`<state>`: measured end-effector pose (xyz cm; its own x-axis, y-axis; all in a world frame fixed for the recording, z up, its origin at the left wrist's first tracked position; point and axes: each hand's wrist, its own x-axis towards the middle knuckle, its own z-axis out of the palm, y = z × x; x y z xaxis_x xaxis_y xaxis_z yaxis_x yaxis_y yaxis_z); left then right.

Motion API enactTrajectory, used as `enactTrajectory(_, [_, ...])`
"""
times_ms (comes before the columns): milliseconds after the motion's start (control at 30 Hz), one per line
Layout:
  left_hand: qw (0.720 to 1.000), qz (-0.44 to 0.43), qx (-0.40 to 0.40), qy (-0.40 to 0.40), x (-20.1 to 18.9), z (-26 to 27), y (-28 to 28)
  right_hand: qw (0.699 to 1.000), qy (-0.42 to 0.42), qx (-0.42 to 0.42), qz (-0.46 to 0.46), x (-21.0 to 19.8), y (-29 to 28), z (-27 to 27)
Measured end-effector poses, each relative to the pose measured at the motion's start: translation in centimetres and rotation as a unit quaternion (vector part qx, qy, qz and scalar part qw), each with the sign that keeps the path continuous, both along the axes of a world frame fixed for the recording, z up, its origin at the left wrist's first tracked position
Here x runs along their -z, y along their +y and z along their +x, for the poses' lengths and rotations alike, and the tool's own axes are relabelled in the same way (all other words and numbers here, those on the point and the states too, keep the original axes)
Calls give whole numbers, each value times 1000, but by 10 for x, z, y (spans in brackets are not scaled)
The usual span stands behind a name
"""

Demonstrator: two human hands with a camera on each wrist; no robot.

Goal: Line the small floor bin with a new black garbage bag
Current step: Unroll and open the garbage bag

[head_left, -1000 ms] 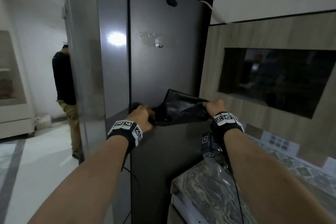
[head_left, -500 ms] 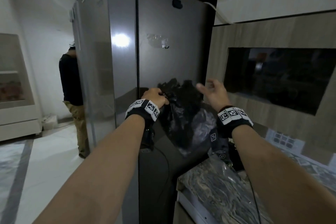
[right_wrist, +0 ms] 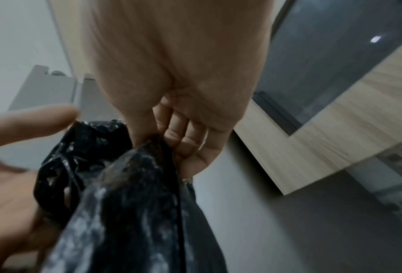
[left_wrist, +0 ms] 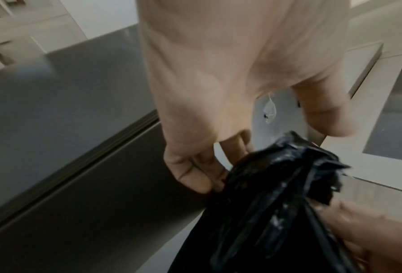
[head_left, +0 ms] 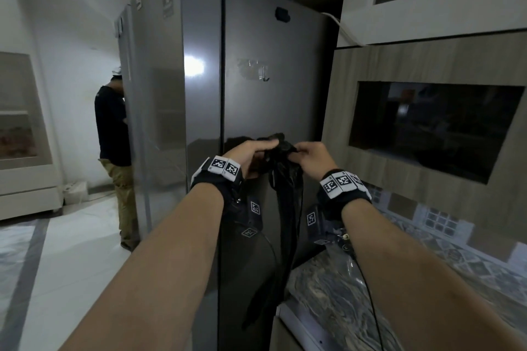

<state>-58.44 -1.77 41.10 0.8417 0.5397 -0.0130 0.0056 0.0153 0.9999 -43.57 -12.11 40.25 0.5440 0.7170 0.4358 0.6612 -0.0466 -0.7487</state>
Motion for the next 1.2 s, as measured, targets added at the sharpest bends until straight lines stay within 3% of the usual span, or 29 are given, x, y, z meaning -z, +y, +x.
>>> enactTrajectory(100, [999,15,22,-47,4,-1,6,998,55,-3,23,2,-3,-2])
enactTrajectory(167, [998,15,-20,-64,3,3,5,992,116,-46,22,2,-3,-10])
enactTrajectory(333, [990,118,-63,-38,0,11,-3,954,288,-80,20,3,-1,-17])
enactTrajectory(500, [982,186,-25,-14,1,11,-8,984,168,-53,23,-4,-11,-9])
enactTrajectory(600, [984,173,-33,26,3,3,3,975,211,-41,53,-2,-18,0])
enactTrajectory(700, [991,101,-88,11,7,-7,16,968,244,1,54,4,-21,16])
enactTrajectory(833, [986,16,-157,46,12,-16,22,975,216,50,13,17,-19,37])
enactTrajectory(966, [964,86,-233,96,13,-10,26,988,149,31,-22,20,-19,30])
enactTrajectory(1066, [978,77,-176,81,20,-2,21,987,147,51,-29,15,-18,25])
enactTrajectory(1100, [972,123,-159,120,23,0,22,985,161,51,-37,14,-18,22])
enactTrajectory(1133, [946,224,-143,184,25,0,22,984,166,47,-48,15,-17,23])
enactTrajectory(1200, [863,398,-136,280,30,1,20,987,128,51,-84,20,-14,27])
